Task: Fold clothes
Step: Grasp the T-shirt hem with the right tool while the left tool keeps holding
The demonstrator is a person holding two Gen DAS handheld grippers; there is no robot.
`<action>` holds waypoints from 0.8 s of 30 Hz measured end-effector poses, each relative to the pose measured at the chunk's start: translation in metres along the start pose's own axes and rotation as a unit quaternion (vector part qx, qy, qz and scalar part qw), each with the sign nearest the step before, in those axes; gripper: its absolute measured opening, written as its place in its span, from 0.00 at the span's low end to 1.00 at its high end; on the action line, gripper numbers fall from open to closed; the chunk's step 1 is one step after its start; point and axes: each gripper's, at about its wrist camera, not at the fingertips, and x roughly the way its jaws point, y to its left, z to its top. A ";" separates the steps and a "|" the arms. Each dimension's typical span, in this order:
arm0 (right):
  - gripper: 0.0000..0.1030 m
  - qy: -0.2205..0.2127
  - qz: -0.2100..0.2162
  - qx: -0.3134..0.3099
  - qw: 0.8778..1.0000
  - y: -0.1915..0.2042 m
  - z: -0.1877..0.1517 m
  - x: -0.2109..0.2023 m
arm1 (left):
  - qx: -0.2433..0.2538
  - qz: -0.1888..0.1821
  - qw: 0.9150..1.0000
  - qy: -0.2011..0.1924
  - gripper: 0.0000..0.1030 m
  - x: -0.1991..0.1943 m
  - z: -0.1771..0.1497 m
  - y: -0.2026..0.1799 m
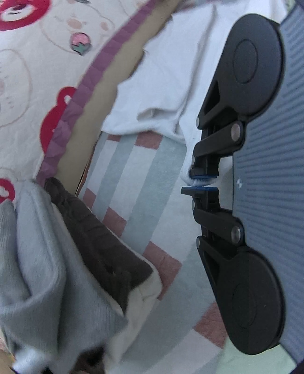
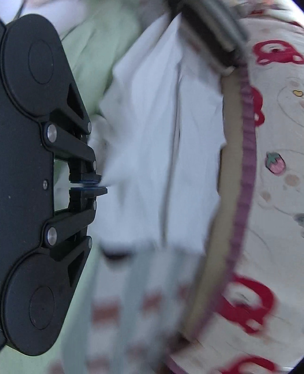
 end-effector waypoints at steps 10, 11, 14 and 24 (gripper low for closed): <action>0.12 0.033 0.069 0.209 0.975 -0.062 -0.056 0.024 | 0.021 0.007 1.000 0.008 0.06 -0.015 -0.013 -0.007; 0.12 0.033 0.083 0.236 0.968 -0.063 -0.061 0.029 | 0.013 0.010 1.000 0.011 0.06 -0.014 -0.013 -0.004; 0.20 0.039 0.110 0.297 0.948 -0.067 -0.076 0.036 | -0.014 0.007 1.000 0.023 0.06 -0.010 -0.014 0.005; 0.51 0.073 0.250 0.532 0.806 -0.066 -0.129 0.061 | -0.018 0.007 0.999 0.027 0.06 -0.008 -0.015 0.007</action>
